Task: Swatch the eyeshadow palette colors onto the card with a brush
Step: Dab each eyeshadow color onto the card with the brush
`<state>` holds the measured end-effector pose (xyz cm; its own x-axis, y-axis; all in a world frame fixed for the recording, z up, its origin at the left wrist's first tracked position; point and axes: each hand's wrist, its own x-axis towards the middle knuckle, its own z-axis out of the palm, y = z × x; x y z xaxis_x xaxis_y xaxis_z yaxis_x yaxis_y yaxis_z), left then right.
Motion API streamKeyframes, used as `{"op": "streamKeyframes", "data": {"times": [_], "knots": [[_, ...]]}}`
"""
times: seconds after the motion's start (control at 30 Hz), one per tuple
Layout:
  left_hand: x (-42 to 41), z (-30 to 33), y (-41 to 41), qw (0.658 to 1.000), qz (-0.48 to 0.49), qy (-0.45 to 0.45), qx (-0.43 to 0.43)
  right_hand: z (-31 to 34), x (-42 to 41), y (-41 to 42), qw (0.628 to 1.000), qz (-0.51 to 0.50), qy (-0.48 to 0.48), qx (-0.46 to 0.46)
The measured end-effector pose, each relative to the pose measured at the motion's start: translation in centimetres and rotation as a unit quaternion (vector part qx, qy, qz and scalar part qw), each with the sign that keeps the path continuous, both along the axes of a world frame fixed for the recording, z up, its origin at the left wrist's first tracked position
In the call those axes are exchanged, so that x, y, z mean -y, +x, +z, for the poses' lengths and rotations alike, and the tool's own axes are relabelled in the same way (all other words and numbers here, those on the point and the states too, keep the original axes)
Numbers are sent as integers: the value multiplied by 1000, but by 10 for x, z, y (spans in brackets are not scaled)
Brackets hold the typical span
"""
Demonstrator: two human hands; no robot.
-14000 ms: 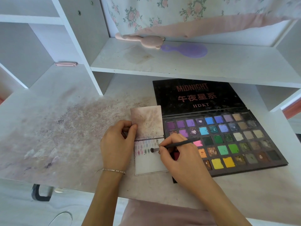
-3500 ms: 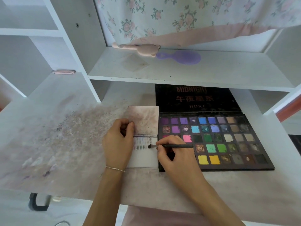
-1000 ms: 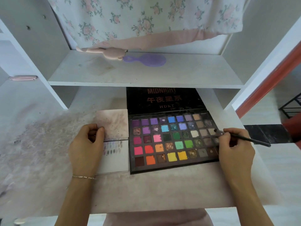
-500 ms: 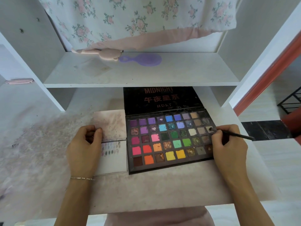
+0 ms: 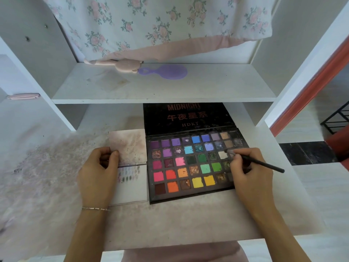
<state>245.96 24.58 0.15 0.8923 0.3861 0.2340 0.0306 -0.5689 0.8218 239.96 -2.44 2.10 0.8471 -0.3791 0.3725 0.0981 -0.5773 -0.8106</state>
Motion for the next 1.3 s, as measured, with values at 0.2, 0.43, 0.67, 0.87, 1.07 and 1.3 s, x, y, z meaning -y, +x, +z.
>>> {"op": "streamKeyframes", "data": {"times": [0.2,0.43,0.67,0.87,1.07,1.3], "knots": [[0,1,0,1000,2,0,-4,6,-44,2,994,104,42,3],[1,4,-1,1000,3,-10,-5,5,-102,7,973,212,89,-20],[1,4,-1,1000,4,-8,-5,-3,-123,14,970,230,1,-76],[1,2,-1,1000,6,-1,-13,-5,-123,15,971,220,-28,-86],[0,1,0,1000,7,1,-17,-8,-124,15,969,224,-50,-89],[1,2,-1,1000,3,4,-8,-10,-124,16,969,226,-50,-91]]}}
